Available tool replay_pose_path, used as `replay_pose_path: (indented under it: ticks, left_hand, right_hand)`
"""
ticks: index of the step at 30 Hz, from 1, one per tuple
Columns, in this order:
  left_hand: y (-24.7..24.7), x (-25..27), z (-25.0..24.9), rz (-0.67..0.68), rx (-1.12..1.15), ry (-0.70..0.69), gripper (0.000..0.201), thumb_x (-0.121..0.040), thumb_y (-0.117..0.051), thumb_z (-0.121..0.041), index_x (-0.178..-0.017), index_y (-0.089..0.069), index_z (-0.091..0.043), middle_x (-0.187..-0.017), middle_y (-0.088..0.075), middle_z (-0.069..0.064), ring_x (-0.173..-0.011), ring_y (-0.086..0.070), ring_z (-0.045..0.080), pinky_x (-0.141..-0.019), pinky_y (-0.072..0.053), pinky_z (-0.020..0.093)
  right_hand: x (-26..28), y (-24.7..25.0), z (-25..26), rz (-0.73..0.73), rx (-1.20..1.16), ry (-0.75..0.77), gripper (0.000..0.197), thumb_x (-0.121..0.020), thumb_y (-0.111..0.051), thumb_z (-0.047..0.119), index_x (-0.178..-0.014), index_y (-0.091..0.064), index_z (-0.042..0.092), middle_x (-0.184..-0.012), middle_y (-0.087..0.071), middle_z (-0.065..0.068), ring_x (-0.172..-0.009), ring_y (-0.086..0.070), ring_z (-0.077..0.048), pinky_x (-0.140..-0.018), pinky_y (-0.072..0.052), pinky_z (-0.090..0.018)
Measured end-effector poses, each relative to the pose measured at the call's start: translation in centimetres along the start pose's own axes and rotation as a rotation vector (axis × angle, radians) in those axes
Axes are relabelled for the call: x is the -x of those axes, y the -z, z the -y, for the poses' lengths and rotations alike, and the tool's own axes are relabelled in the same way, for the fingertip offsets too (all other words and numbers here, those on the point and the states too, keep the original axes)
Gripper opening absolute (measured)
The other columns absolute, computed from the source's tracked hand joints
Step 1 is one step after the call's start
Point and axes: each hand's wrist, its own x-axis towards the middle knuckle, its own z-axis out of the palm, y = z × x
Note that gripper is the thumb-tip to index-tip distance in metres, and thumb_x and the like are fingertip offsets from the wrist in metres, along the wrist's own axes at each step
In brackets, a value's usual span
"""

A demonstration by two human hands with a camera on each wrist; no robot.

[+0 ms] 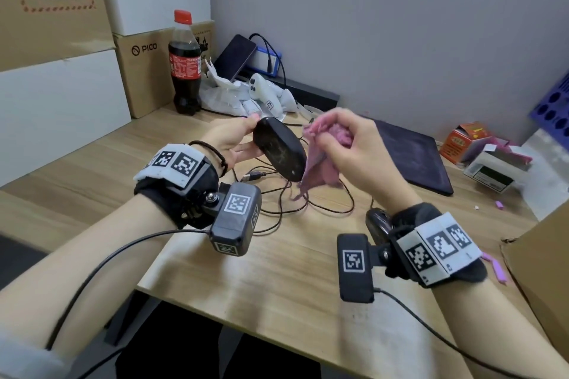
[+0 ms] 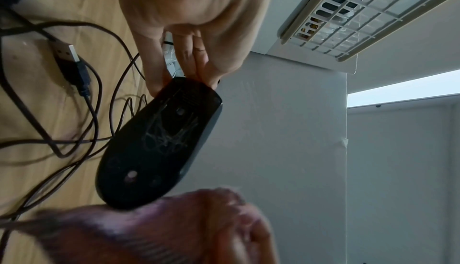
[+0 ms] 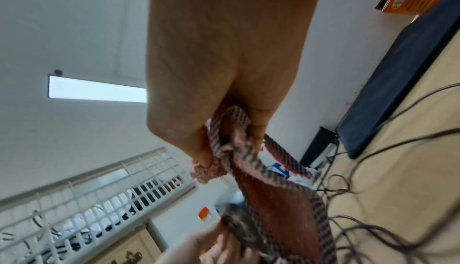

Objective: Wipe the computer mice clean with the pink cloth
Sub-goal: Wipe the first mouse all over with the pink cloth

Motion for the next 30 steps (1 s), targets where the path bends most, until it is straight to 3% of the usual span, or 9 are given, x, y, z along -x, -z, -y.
replay_pose_path:
  ticks: [3,5,8,11,15,21,23,27,30]
  left_hand:
    - [-0.2,0.2,0.2,0.034,-0.042,-0.006,0.017,-0.096,-0.060,-0.023,-0.109,-0.064,-0.013,-0.095,-0.070,0.000,-0.076,-0.069,0.017,-0.055,-0.060,0.028]
    - [-0.5,0.3,0.1,0.050,-0.069,-0.016,0.016,-0.097,-0.059,-0.024,-0.108,-0.065,-0.014,-0.091,-0.072,-0.001,-0.073,-0.070,0.016,-0.053,-0.058,0.027]
    - [-0.7,0.2,-0.3,0.043,-0.093,-0.038,0.008,-0.096,-0.060,-0.023,-0.098,-0.064,-0.016,-0.089,-0.071,0.000,-0.071,-0.070,0.015,-0.053,-0.058,0.029]
    - [-0.5,0.0,-0.3,0.016,-0.076,-0.036,0.009,-0.096,-0.060,-0.021,-0.089,-0.062,-0.017,-0.091,-0.068,0.000,-0.075,-0.066,0.015,-0.054,-0.059,0.030]
    - [-0.1,0.0,-0.1,0.007,-0.055,-0.013,0.007,-0.098,-0.057,-0.021,-0.093,-0.061,-0.017,-0.094,-0.064,-0.002,-0.077,-0.063,0.015,-0.055,-0.059,0.030]
    - [0.0,0.3,0.5,0.032,-0.046,0.025,0.013,-0.098,-0.057,-0.015,-0.085,-0.060,-0.018,-0.088,-0.063,-0.004,-0.073,-0.061,0.014,-0.059,-0.058,0.028]
    - [-0.1,0.4,0.5,0.040,-0.048,0.021,0.014,-0.097,-0.057,-0.014,-0.084,-0.060,-0.018,-0.086,-0.063,-0.004,-0.072,-0.061,0.013,-0.057,-0.058,0.025]
    - [-0.3,0.3,0.0,0.054,0.002,0.007,0.007,-0.098,-0.057,-0.018,-0.095,-0.062,-0.014,-0.094,-0.067,-0.001,-0.076,-0.065,0.015,-0.056,-0.060,0.028]
    - [-0.2,0.0,-0.2,0.026,0.017,-0.010,0.011,-0.099,-0.055,-0.020,-0.107,-0.060,-0.014,-0.101,-0.065,0.000,-0.078,-0.064,0.015,-0.059,-0.059,0.029]
  right_hand:
    - [-1.7,-0.6,0.9,-0.043,0.035,0.040,0.011,-0.092,-0.060,0.012,-0.094,-0.067,0.021,-0.106,-0.061,0.001,-0.088,-0.062,-0.004,-0.077,-0.050,-0.012]
    - [-2.3,-1.3,0.8,0.054,0.159,0.027,0.012,-0.094,-0.059,0.015,-0.096,-0.069,0.021,-0.105,-0.056,0.001,-0.090,-0.056,-0.003,-0.075,-0.041,-0.004]
    - [-1.3,-2.3,0.1,0.158,0.206,0.020,0.017,-0.094,-0.053,0.006,-0.092,-0.068,0.014,-0.102,-0.054,0.000,-0.090,-0.054,0.002,-0.080,-0.042,-0.007]
    - [0.6,-2.5,-0.9,0.228,0.184,-0.035,0.025,-0.089,-0.050,0.002,-0.081,-0.065,0.021,-0.098,-0.058,0.007,-0.088,-0.058,0.008,-0.082,-0.046,-0.011]
    - [2.3,-1.6,-2.4,0.359,0.208,-0.152,0.029,-0.083,-0.050,0.002,-0.074,-0.064,0.026,-0.091,-0.063,0.015,-0.076,-0.061,0.008,-0.070,-0.045,-0.017]
    - [-0.2,0.5,-0.7,0.033,0.067,-0.119,0.026,-0.086,-0.049,-0.002,-0.085,-0.067,0.016,-0.100,-0.063,0.009,-0.084,-0.061,0.005,-0.069,-0.046,-0.011]
    - [-1.5,-0.1,0.4,0.039,0.023,-0.069,0.025,-0.090,-0.048,-0.002,-0.093,-0.067,0.014,-0.103,-0.057,0.006,-0.077,-0.064,0.001,-0.065,-0.052,-0.013]
    - [-2.2,-2.4,1.0,0.207,0.214,-0.023,0.018,-0.097,-0.051,0.010,-0.103,-0.066,0.018,-0.101,-0.048,0.005,-0.092,-0.056,-0.010,-0.083,-0.049,-0.023]
    - [-0.8,-3.3,-0.1,0.191,0.193,-0.051,0.018,-0.096,-0.052,0.009,-0.094,-0.065,0.020,-0.102,-0.052,0.002,-0.098,-0.055,-0.014,-0.088,-0.047,-0.027]
